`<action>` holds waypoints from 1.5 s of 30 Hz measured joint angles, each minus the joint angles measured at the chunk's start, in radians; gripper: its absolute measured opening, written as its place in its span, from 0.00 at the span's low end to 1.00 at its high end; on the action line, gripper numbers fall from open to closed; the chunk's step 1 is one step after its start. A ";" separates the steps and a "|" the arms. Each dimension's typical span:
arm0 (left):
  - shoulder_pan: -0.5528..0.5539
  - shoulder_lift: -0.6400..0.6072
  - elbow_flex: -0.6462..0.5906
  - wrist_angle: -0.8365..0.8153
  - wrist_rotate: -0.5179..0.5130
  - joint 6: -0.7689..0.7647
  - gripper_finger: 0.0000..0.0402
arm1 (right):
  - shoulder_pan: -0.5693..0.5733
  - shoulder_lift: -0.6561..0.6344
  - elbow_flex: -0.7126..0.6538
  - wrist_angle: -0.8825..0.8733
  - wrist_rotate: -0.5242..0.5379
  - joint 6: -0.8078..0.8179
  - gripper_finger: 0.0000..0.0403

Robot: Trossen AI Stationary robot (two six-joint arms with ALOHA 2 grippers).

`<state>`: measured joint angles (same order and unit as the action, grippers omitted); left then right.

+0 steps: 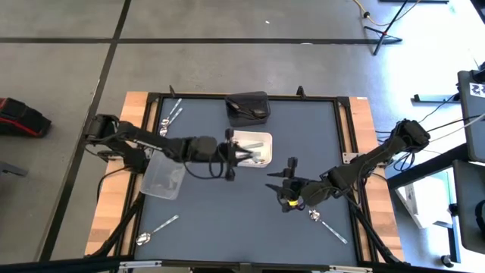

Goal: Sort silverware by color (type)
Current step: Put the blue spoon into the white bin, then put the white green spoon into the transparent bin

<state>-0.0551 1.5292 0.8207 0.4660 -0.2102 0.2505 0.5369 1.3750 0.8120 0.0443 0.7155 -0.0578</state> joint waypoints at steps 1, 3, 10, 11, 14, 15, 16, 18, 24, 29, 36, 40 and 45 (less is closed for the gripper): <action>0.019 0.009 0.001 0.006 0.011 0.011 0.14 | -0.008 0.000 0.000 0.002 0.000 -0.001 0.39; 0.051 0.033 0.001 -0.004 0.034 0.028 0.14 | -0.026 0.000 0.000 0.004 -0.001 -0.002 0.39; 0.131 0.150 0.000 -0.014 0.048 0.029 0.14 | -0.092 0.000 0.000 -0.020 -0.059 0.000 0.39; 0.139 0.165 0.000 -0.014 0.047 0.009 0.14 | -0.098 0.000 0.000 -0.025 -0.070 0.000 0.39; 0.152 0.195 0.000 -0.020 0.041 -0.047 0.15 | -0.114 0.000 0.000 -0.028 -0.093 0.000 0.39; 0.155 0.199 0.000 -0.020 0.041 -0.054 0.15 | -0.117 0.000 0.000 -0.028 -0.101 0.000 0.39; 0.156 0.199 0.000 -0.019 0.041 -0.054 0.16 | -0.121 0.000 0.000 -0.028 -0.106 0.000 0.39; 0.156 0.199 0.000 -0.022 0.041 -0.057 0.20 | -0.121 0.000 0.000 -0.029 -0.106 0.000 0.39; 0.108 0.144 -0.001 -0.109 0.037 -0.063 0.34 | -0.119 0.000 0.000 -0.032 -0.107 0.000 0.39; -0.008 0.002 0.061 -0.434 -0.017 -0.160 0.38 | -0.119 0.000 0.000 -0.036 -0.154 0.010 0.39; -0.248 -0.112 0.139 -0.928 -0.008 -0.475 0.38 | -0.116 0.000 0.000 0.016 -0.336 0.003 0.39; -0.408 -0.115 0.146 -1.058 -0.007 -0.703 0.37 | -0.110 0.001 0.000 0.048 -0.483 -0.027 0.39; -0.588 -0.111 0.146 -1.127 -0.020 -1.037 0.37 | -0.096 0.001 0.000 0.078 -0.497 -0.030 0.39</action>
<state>-0.6436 1.4183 0.9665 -0.6608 -0.2300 -0.7865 0.4408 1.3762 0.8116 0.1223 0.2183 -0.0875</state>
